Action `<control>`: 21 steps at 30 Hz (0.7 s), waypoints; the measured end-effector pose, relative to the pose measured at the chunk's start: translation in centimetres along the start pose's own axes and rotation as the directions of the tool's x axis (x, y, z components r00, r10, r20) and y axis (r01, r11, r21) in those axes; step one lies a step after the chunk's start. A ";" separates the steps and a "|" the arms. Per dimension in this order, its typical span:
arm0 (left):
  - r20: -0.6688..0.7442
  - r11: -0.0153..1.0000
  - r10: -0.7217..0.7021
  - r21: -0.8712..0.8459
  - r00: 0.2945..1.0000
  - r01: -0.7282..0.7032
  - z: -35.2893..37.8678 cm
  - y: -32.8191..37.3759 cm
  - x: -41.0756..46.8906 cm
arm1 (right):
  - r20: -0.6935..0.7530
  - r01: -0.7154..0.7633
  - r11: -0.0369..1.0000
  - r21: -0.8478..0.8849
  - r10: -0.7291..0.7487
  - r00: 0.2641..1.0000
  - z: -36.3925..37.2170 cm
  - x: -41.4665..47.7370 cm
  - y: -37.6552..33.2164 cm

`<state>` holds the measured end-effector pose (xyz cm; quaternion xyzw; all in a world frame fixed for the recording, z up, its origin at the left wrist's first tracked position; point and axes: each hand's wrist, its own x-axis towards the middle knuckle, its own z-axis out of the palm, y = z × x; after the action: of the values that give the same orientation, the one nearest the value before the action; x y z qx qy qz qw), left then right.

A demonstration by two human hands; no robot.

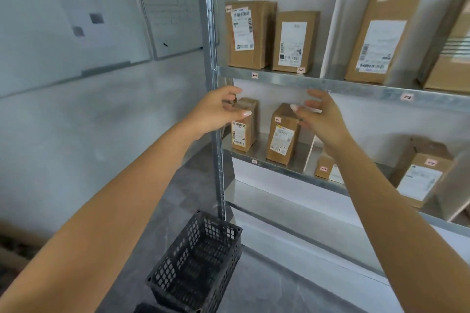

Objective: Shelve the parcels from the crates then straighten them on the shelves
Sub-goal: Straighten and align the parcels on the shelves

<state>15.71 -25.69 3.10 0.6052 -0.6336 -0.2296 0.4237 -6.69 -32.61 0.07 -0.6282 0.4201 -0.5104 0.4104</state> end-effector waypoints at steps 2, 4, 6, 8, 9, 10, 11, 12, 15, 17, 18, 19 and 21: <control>-0.025 1.000 0.002 -0.013 1.000 -0.003 -0.4 -0.9 1.8 | -0.007 0.005 1.000 -0.014 -0.005 1.000 0.8 1.7 -0.2; -0.040 1.000 -0.001 -0.028 0.999 0.000 -0.8 -1.9 4.0 | -0.017 0.014 0.999 -0.032 -0.015 1.000 1.6 3.8 -0.4; -0.043 0.999 -0.001 -0.044 0.999 -0.001 -1.3 -3.0 6.6 | -0.032 0.039 0.996 -0.080 -0.042 0.999 2.5 5.9 -0.5; -0.047 0.997 0.014 -0.070 0.999 -0.017 -2.0 -3.8 9.0 | -0.045 0.058 0.990 -0.132 -0.065 0.997 3.3 7.9 -0.5; -0.054 0.995 0.017 -0.095 0.998 -0.022 -2.5 -4.3 10.7 | -0.058 0.062 0.987 -0.146 -0.071 0.996 3.8 9.2 -0.7; -0.066 0.993 0.014 -0.112 0.998 -0.022 -2.9 -4.8 12.0 | -0.063 0.061 0.988 -0.142 -0.071 0.996 4.1 10.1 -0.8; -0.078 0.993 0.012 -0.118 0.997 -0.021 -3.1 -5.2 12.9 | -0.066 0.063 0.990 -0.129 -0.072 0.995 4.3 10.7 -1.0; -0.077 0.993 0.014 -0.120 0.997 -0.023 -3.5 -5.6 14.2 | -0.078 0.066 0.991 -0.117 -0.075 0.994 4.6 11.8 -1.1; -0.059 0.992 0.034 -0.119 0.998 -0.041 -4.1 -6.2 18.2 | -0.111 0.070 0.991 -0.116 -0.083 0.990 5.5 14.8 -1.3; -0.060 0.990 0.056 -0.128 0.997 -0.063 -4.0 -6.2 20.3 | -0.116 0.056 0.988 -0.147 -0.074 0.991 5.9 16.5 -1.3; -0.058 0.989 0.065 -0.132 0.996 -0.073 -3.8 -6.3 21.3 | -0.118 0.049 0.987 -0.155 -0.068 0.991 6.1 17.3 -1.3; -0.057 0.987 0.072 -0.141 0.996 -0.079 -3.6 -6.5 22.1 | -0.121 0.044 0.987 -0.153 -0.063 0.991 6.2 18.1 -1.1; -0.063 0.982 0.073 -0.168 0.995 -0.082 -3.0 -6.6 23.7 | -0.123 0.051 0.990 -0.135 -0.067 0.990 6.5 19.5 -0.7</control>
<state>24.17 -48.89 5.53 0.5479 -0.6224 -0.2491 0.5004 2.23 -50.30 5.64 -0.6324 0.4592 -0.5324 0.3252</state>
